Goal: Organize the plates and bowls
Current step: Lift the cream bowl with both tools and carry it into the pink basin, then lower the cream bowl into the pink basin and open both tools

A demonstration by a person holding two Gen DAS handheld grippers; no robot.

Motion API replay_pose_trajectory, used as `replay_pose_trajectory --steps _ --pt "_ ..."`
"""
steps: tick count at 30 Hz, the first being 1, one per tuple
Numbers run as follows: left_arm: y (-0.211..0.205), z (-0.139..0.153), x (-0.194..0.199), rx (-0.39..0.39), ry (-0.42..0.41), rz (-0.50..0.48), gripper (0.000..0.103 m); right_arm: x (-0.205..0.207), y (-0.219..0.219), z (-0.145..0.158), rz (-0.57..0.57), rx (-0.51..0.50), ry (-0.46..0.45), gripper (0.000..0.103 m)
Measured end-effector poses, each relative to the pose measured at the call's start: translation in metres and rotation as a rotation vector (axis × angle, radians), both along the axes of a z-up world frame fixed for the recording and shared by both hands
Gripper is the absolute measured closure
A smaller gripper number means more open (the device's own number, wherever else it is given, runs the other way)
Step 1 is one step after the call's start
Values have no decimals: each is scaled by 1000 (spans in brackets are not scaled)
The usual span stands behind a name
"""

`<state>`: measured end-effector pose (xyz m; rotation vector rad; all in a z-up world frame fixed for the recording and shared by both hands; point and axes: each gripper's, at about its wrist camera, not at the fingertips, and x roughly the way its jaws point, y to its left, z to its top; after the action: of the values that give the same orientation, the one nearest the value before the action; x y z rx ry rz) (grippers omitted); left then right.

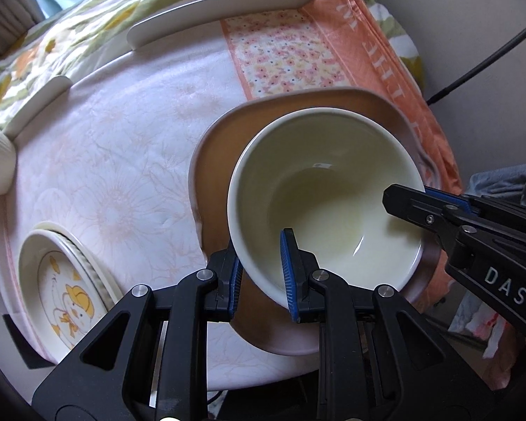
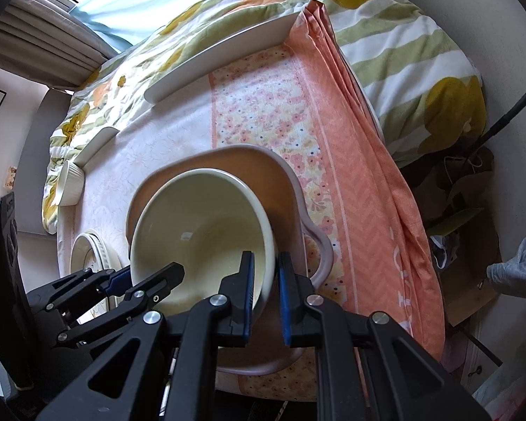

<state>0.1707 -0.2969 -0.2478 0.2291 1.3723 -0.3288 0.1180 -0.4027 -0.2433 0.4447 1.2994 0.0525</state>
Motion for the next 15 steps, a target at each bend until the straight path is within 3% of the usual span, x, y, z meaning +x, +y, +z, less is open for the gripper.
replay_pose_trajectory --steps 7,15 --pt "-1 1 1 49 -26 -19 85 1 -1 3 -9 4 -7 91" --pt "1 4 -1 41 -30 -23 85 0 1 6 -8 -9 -1 91"
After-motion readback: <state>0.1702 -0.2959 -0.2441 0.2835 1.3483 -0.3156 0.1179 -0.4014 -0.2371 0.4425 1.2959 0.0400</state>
